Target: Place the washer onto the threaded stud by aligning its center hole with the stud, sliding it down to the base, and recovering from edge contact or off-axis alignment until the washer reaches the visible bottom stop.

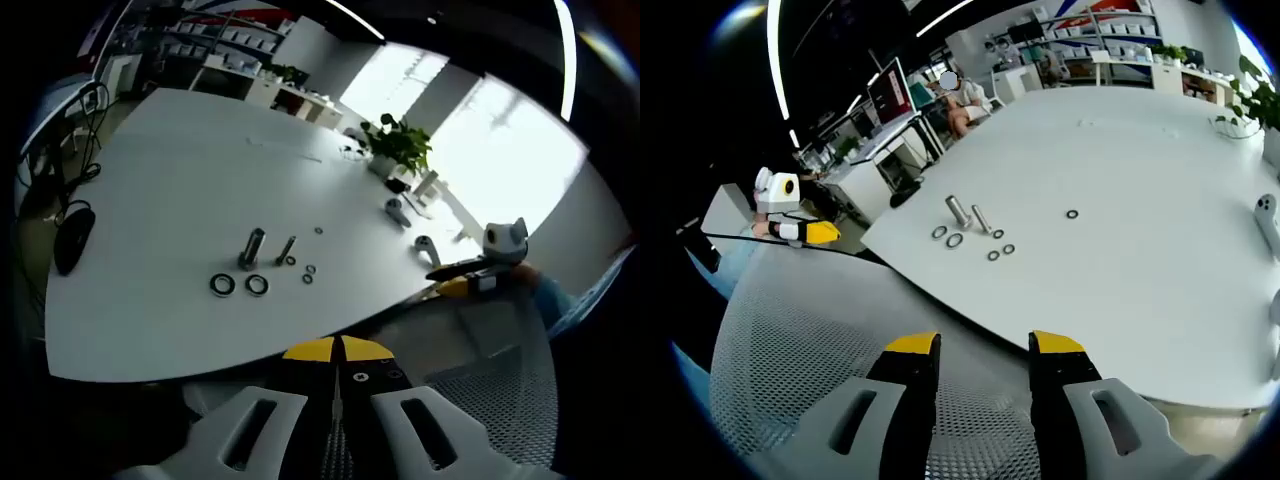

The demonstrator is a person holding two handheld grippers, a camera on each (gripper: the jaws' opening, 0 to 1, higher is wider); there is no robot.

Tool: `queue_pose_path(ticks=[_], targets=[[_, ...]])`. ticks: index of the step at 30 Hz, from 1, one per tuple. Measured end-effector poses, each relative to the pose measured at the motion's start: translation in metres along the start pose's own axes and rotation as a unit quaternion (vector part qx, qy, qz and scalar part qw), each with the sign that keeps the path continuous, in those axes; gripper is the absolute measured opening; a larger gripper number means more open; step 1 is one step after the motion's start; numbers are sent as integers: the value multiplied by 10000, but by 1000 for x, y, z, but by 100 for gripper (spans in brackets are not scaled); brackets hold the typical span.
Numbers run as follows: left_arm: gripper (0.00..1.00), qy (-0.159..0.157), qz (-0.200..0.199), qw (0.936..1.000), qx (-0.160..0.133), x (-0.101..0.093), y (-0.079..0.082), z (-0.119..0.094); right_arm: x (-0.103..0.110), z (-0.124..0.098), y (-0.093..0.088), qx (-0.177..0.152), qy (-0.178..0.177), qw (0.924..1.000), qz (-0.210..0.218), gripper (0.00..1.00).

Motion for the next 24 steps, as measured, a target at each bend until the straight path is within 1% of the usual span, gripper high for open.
queue_pose_path(ticks=[11,15,24], targets=[[0,12,-149,9998,-101,0,0,0,-1,-1,1,-4,16,10000,6,37],[0,-66,-120,9998,-130,-1,1,0,-2,-1,1,-16,28,10000,15,37],[0,-77,-47,9999,-86,-2,0,0,-2,-1,1,-33,34,10000,19,37]])
Point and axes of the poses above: the point that each gripper's makers call its tool centre point, and the gripper's own axes: z roughly forward along the fingers, x roughly to its left, y roughly out of its top, the point moved 7 cm from there along -z, roughly backward along the fingers, and after that the axes turned 14 degrees about -x, right-handed, at the moved point
